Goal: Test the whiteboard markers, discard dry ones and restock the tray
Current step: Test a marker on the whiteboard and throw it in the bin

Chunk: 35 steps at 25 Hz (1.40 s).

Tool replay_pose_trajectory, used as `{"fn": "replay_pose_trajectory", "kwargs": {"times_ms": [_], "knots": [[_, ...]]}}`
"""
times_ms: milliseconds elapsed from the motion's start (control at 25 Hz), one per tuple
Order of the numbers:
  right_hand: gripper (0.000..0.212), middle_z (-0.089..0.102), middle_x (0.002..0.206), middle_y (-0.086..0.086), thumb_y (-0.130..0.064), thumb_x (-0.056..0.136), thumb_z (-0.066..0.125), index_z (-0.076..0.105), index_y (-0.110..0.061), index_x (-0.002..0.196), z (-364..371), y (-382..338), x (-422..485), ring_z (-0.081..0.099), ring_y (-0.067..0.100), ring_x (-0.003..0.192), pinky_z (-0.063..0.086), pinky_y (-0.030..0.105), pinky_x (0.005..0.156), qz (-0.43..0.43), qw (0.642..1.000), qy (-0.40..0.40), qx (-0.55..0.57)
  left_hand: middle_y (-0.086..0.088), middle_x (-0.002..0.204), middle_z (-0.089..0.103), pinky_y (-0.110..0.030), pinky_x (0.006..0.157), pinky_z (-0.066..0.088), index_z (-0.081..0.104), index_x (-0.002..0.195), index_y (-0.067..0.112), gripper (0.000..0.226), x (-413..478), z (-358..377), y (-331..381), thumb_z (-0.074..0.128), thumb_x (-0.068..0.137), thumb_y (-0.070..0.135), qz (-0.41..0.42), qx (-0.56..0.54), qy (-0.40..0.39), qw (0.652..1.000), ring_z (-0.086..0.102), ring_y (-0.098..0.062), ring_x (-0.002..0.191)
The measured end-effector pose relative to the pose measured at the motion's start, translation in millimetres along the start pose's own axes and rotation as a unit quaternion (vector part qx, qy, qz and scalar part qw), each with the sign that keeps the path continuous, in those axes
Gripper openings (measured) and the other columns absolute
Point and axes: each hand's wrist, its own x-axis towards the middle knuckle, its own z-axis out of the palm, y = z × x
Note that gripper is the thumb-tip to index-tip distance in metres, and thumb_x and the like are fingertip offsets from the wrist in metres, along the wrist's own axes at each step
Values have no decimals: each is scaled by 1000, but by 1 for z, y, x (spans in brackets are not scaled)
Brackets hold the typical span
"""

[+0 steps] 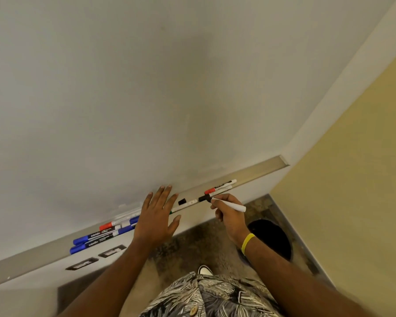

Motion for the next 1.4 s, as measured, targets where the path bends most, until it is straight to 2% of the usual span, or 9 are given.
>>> {"fn": "replay_pose_trajectory", "kwargs": {"times_ms": [120, 240, 400, 480, 640, 760, 840, 1200, 1400], "knots": [[6, 67, 76, 16, -3, 91, 64, 66, -4, 86, -6, 14, 5, 53, 11, 50, 42, 19, 43, 40, 999, 7, -12, -4, 159, 30, -42, 121, 5, 37, 148, 23, 59, 6, 15, 2, 41, 96, 51, -15, 7, -70, 997, 21, -23, 148], [2, 67, 73, 13, -3, 91, 64, 67, -1, 90, -8, 21, 12, 53, 12, 49, 42, 19, 43, 79, 997, 7, -3, -2, 151, 41, -40, 119, 20, 42, 143, 21, 52, 23, 22, 5, 50, 96, 42, -35, -3, -100, 994, 35, -21, 140], [5, 68, 70, 11, -2, 89, 66, 67, 2, 91, -7, 20, 26, 52, 13, 49, 42, 20, 43, 66, 998, -11, -18, 2, 125, 58, -34, 98, 39, 54, 128, 23, 34, 52, 26, 9, 51, 96, 35, -33, -29, -98, 994, 53, -18, 113], [3, 68, 70, 10, -2, 89, 66, 68, 0, 90, -8, 18, 31, 53, 12, 48, 42, 19, 43, 61, 998, -11, -22, 2, 116, 60, -33, 88, 42, 58, 121, 24, 26, 61, 28, 12, 51, 96, 31, -39, -44, -103, 993, 55, -18, 103], [2, 67, 74, 14, -1, 89, 66, 68, 0, 89, -14, 15, 44, 53, 10, 47, 43, 19, 44, 51, 998, -9, -29, 0, 110, 64, -33, 82, 47, 64, 112, 19, 20, 74, 35, 15, 56, 94, 24, -82, -104, -100, 986, 59, -20, 98], [5, 67, 74, 14, 0, 89, 65, 68, -1, 86, -15, 12, 53, 53, 9, 46, 43, 19, 44, 46, 998, -8, -33, 1, 102, 66, -29, 71, 42, 64, 99, 23, 9, 79, 40, 15, 59, 92, 21, -102, -121, -108, 981, 61, -20, 92], [9, 67, 73, 15, 1, 89, 64, 68, -4, 82, -14, 12, 58, 52, 10, 45, 42, 20, 44, 46, 998, -11, -35, 1, 101, 66, -28, 71, 42, 64, 98, 24, 10, 81, 43, 13, 59, 91, 19, -112, -130, -115, 978, 62, -20, 92], [7, 66, 71, 14, 1, 87, 66, 70, -2, 83, -10, 15, 70, 52, 11, 45, 43, 20, 44, 54, 998, -17, -22, 1, 115, 64, -29, 81, 43, 65, 116, 22, 27, 89, 46, 13, 61, 91, 14, -128, -150, -116, 974, 60, -20, 104], [7, 67, 71, 12, 0, 87, 67, 68, 5, 91, -9, 15, 72, 53, 11, 47, 44, 20, 45, 57, 998, -13, -23, -3, 118, 61, -21, 82, 39, 63, 122, 15, 32, 87, 47, 13, 60, 91, 5, -119, -188, -113, 968, 60, -19, 104]]}}
